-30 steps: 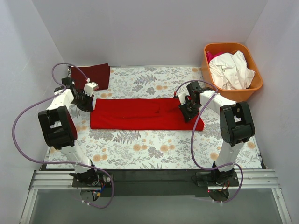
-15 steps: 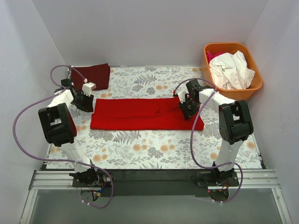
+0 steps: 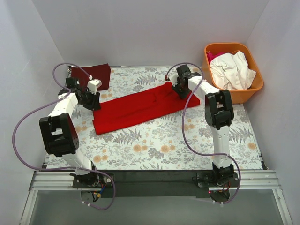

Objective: Fold and stack the t-shirts
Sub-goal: Fold the tshirt

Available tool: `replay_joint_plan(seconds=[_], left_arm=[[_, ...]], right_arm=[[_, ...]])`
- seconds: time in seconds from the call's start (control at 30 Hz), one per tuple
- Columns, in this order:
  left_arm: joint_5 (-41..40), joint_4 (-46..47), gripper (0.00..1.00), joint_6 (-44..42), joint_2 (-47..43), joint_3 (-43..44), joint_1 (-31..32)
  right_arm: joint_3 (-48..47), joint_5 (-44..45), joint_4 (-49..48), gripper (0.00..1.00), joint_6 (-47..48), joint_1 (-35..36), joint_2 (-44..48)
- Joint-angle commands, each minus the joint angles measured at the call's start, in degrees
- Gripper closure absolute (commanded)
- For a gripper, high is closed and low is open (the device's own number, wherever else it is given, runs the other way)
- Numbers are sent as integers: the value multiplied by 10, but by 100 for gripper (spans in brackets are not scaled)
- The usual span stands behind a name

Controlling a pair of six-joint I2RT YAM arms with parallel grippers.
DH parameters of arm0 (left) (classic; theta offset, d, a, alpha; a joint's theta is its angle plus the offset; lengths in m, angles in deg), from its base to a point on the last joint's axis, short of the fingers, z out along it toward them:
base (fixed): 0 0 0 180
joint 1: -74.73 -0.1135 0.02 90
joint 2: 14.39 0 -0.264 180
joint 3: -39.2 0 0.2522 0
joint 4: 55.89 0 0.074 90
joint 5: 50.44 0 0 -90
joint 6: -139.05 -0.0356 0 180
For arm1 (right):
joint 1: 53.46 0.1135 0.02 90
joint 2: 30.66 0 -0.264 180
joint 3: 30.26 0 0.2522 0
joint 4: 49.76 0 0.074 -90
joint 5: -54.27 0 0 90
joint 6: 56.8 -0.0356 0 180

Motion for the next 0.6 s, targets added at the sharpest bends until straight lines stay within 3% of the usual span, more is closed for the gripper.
replay_joint_plan(seconds=[0.0,0.2,0.4,0.57], left_arm=[[-26,34,70,-3,-62,-30,40],[-109,84,68,-7,-86,-121,148],[-183,121,68,-1,-68,-185,220],[-237,97,71,-4,-52,-210,250]], right_arm=[[-90,68,-73,77,24,-1,-41],[-107,46,-100,72,19,-4,16],[-29,-4,-80,70,3,-4,115],[31,-53,-33,70,-16,-4,180]])
